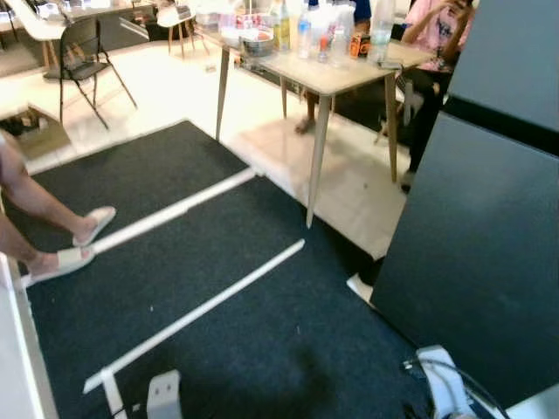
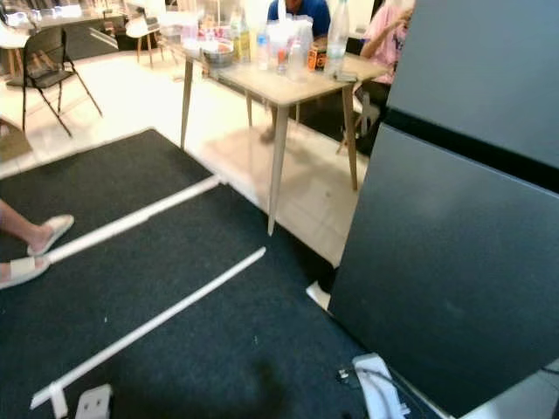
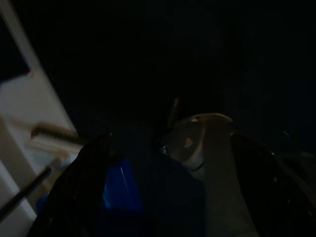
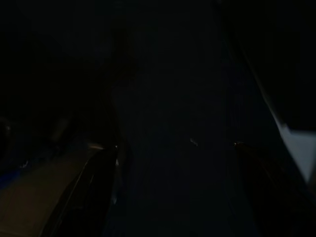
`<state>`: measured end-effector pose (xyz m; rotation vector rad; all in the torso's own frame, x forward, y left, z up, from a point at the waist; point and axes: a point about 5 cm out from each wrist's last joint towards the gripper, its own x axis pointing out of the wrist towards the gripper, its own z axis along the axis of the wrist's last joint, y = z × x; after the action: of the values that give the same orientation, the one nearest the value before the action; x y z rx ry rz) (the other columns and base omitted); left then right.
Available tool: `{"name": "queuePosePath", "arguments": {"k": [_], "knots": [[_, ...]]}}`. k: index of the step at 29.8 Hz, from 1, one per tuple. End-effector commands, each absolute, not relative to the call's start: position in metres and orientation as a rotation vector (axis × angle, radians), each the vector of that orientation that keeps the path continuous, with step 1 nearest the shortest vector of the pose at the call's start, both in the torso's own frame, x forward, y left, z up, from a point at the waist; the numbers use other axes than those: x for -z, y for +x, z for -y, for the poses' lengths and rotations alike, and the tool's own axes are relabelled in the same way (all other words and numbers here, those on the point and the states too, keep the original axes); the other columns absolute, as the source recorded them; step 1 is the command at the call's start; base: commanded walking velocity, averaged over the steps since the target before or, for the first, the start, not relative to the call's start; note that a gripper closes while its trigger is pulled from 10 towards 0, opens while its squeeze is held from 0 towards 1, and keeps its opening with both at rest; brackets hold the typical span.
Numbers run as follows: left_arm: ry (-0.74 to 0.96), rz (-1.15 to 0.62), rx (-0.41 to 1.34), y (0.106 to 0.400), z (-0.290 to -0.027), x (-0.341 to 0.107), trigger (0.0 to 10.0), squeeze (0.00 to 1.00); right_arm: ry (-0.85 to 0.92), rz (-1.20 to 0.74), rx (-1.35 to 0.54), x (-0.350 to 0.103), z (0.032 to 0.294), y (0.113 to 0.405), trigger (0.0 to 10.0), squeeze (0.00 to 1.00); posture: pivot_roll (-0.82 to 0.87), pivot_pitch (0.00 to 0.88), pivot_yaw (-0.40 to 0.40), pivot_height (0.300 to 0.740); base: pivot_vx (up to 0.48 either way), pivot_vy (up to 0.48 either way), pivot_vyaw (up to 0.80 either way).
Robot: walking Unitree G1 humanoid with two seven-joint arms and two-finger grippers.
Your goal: Restocking fridge
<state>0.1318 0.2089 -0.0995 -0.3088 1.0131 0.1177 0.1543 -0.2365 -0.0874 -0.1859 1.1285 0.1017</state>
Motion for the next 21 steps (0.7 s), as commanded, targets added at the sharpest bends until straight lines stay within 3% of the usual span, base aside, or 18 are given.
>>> {"name": "queuePosePath", "arguments": {"k": [1, 8, 17, 21], "knots": [[-0.321, -1.049, -0.114, 0.1221, -0.2052, 0.1035, 10.0, 0.0, -0.224, -1.13, -0.12, 0.0868, 0.2366, 0.1559, 10.0, 0.0, -0.01, 0.0, 0.006, 0.74, 0.0, 0.0, 0.77], [-0.332, -1.05, -0.096, 0.1254, -0.2017, 0.103, 10.0, 0.0, -0.232, -1.112, -0.128, 0.0848, 0.2329, 0.1631, 10.0, 0.0, -0.01, 0.0, 0.007, 0.74, 0.0, 0.0, 0.72], [-0.362, -1.047, -0.083, 0.1269, -0.1999, 0.1026, 10.0, 0.0, -0.221, -1.121, -0.107, 0.0861, 0.2323, 0.1608, 10.0, 0.0, -0.02, 0.0, 0.012, 0.74, 0.0, 0.0, 0.0], [-0.354, -1.054, -0.081, 0.126, -0.2006, 0.1028, 10.0, 0.0, -0.219, -1.13, -0.112, 0.0871, 0.2316, 0.1588, 10.0, 0.0, -0.02, 0.0, 0.01, 0.74, 0.275, 0.0, 0.0]]}}
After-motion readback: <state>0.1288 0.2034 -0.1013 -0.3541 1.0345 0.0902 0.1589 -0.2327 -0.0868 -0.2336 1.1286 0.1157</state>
